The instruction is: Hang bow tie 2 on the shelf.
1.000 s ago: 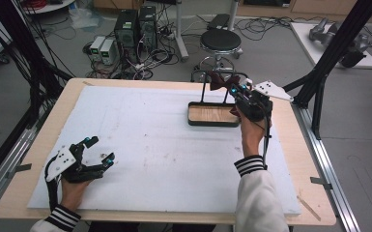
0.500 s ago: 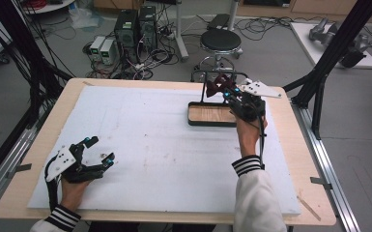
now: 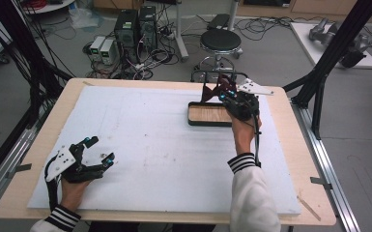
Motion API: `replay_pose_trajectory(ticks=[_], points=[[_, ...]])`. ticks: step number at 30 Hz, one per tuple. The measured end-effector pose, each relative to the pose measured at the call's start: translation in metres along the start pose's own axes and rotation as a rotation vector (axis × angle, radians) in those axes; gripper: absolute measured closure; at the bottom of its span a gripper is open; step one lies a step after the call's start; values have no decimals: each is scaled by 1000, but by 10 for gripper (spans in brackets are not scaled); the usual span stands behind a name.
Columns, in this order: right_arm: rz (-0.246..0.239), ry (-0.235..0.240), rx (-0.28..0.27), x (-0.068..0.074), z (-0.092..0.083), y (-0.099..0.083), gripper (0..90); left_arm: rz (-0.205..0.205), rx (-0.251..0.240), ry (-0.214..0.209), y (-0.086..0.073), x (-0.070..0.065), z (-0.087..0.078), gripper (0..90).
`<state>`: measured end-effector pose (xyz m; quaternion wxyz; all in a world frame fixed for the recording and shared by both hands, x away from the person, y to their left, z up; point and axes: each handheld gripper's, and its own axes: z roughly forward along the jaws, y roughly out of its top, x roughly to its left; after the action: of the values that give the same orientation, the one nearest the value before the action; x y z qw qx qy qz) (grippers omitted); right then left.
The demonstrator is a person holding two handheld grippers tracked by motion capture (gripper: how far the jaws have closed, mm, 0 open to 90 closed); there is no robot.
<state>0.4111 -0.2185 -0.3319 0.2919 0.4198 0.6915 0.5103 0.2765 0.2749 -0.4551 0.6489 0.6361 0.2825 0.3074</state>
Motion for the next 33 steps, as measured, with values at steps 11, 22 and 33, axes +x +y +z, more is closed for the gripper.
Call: replay_pose_trajectory(ticks=[11, 22, 33], points=[[33, 17, 64, -6, 14, -8, 825, -1, -1, -1, 0, 0, 0, 144], [48, 30, 119, -12, 26, -16, 825, 2, 0, -3, 0, 0, 0, 144], [65, 34, 125, -13, 33, -18, 825, 2, 1, -3, 0, 0, 0, 144]])
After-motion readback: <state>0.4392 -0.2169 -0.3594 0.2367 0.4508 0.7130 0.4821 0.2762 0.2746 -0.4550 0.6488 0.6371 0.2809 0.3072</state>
